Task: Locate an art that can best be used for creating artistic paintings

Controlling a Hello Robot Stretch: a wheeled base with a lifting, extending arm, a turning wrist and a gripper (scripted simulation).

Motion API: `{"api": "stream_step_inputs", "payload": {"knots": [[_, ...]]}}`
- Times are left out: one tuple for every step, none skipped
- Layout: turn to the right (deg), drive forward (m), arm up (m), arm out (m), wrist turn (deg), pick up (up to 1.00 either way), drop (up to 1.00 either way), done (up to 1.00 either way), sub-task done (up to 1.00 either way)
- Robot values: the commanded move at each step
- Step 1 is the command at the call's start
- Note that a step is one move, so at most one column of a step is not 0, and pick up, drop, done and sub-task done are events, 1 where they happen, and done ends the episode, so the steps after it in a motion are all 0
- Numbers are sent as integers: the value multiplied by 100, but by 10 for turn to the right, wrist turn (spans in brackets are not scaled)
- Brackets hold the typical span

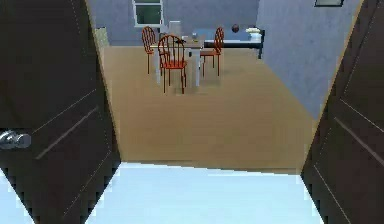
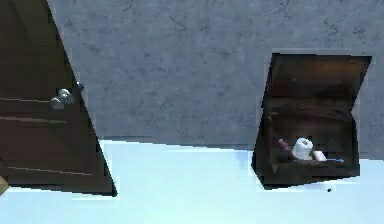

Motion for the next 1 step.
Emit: {"api": "stream_step_inputs", "payload": {"knots": [[0, 100, 0, 0, 0, 0, 0, 0, 0]]}}
